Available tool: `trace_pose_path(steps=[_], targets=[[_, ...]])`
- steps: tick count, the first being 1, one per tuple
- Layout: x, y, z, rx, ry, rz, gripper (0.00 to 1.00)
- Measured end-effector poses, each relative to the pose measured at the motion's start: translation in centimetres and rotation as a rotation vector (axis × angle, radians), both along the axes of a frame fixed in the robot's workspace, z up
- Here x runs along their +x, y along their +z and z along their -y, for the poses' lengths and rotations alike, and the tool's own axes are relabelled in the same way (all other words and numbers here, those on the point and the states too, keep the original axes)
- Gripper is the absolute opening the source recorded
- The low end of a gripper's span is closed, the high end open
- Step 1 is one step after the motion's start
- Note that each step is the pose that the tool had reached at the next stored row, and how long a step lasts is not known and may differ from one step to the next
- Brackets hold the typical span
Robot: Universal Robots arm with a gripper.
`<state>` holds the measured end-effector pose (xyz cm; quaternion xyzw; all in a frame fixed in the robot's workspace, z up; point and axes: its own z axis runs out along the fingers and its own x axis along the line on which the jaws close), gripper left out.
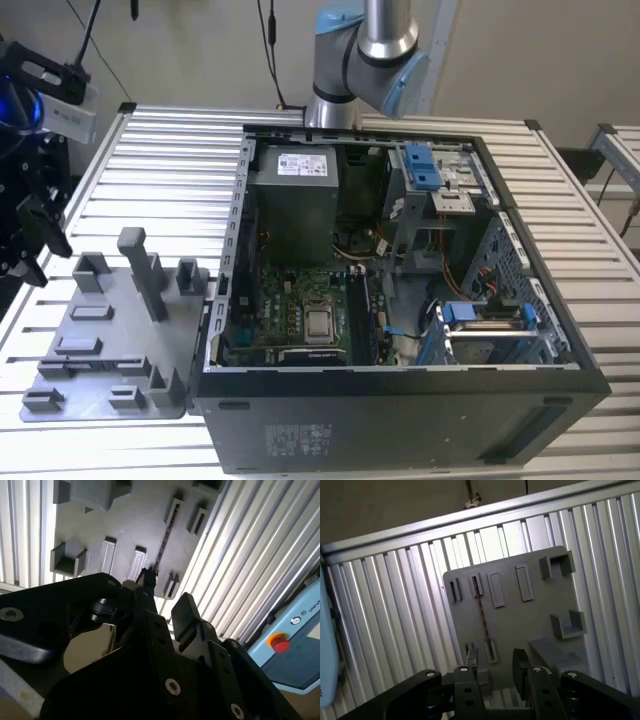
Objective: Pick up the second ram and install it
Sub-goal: 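Pick up the second ram and move it above second insertion slot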
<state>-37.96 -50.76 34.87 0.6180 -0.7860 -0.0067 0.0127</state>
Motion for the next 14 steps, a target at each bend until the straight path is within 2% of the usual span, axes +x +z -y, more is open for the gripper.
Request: trace_pose_path(steps=[3,7,9,14], targets=[[-0.20,-0.36,0.00,0.0001,0.012,0.0069,0.42],[-0.43,-0.79,0.00,0.0028,0.024,0.0235,0.42],[-0.47,-0.97,0.00,0.0061,0.024,0.0257,0.42],[-0.50,-1.39,-0.01,0.0061,0.028,0.0251,0.42]])
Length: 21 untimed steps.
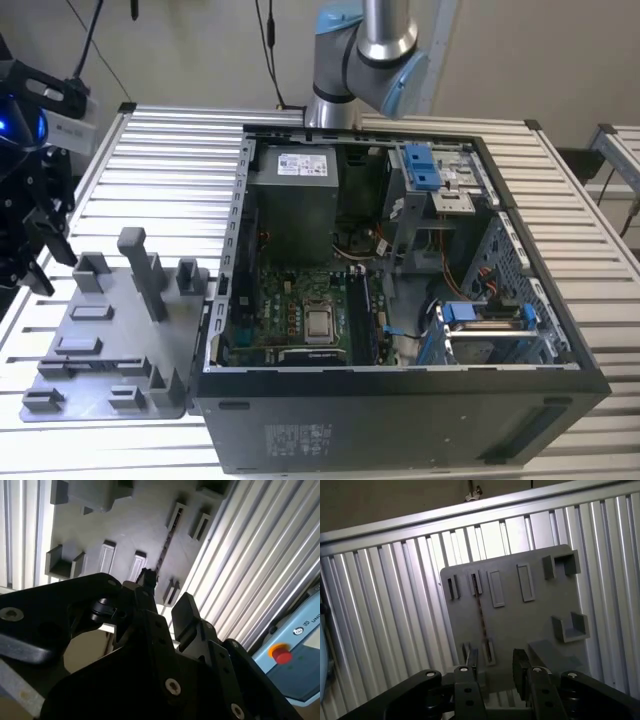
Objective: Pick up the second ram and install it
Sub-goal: 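Pick up the second ram and move it above second insertion slot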
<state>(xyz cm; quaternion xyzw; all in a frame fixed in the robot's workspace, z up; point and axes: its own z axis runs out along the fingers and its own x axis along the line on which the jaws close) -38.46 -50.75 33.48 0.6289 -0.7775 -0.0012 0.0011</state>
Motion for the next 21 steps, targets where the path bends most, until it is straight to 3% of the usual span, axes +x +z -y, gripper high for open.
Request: trace_pose_path(steps=[11,21], targets=[[-0.33,-1.26,0.07,0.0000,0.052,0.0000,0.42],[-0.56,-2.38,0.07,0.0000,0.063,-0.0010,0.42]])
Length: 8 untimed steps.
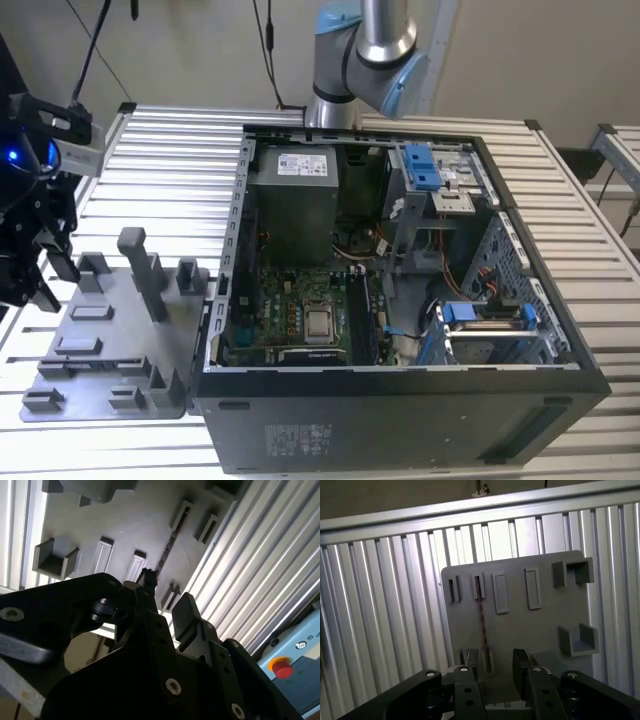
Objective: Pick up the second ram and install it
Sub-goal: 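Pick up the second ram and move it above second insertion slot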
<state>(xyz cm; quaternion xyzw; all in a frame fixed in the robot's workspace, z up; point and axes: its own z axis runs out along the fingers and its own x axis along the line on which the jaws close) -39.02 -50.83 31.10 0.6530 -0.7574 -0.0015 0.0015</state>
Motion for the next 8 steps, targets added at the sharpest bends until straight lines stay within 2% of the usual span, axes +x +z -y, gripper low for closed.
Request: trace_pose_path(steps=[8], targets=[[-0.54,-0.78,0.00,0.0000,0.005,0.0001,0.42]])
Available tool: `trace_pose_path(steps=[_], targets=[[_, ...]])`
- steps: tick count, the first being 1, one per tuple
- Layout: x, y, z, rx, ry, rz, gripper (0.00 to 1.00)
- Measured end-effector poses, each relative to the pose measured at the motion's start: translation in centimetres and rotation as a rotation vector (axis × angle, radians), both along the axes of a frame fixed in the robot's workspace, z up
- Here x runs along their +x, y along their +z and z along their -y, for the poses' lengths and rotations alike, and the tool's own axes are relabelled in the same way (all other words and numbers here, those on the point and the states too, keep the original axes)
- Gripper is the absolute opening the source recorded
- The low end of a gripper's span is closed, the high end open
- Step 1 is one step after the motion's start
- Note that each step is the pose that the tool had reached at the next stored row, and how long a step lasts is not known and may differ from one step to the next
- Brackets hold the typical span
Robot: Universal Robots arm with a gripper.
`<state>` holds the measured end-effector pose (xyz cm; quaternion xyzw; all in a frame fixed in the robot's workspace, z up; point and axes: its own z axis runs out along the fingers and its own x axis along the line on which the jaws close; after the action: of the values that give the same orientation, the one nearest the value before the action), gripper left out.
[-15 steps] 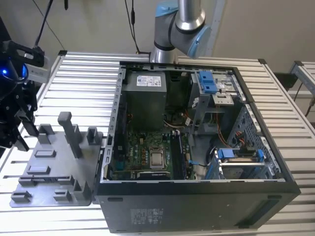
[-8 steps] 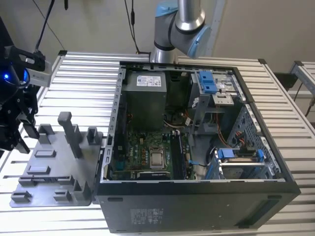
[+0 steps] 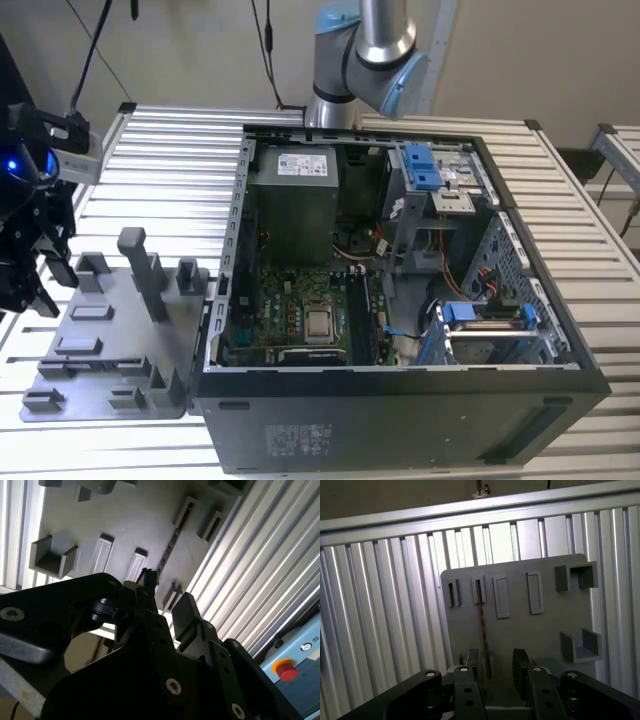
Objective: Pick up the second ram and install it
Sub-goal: 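Pick up the second ram and move it above second insertion slot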
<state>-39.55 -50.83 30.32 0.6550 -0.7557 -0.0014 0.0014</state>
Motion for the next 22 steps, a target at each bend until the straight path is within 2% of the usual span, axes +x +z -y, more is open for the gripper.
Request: trace_pose_path(steps=[17,19,22], targets=[[-0.24,-2.01,0.09,0.0000,0.007,0.0000,0.42],[-0.24,-2.23,0.12,0.0000,0.009,0.0015,0.42],[-0.26,-2.49,0.13,0.0001,0.011,0.0081,0.42]])
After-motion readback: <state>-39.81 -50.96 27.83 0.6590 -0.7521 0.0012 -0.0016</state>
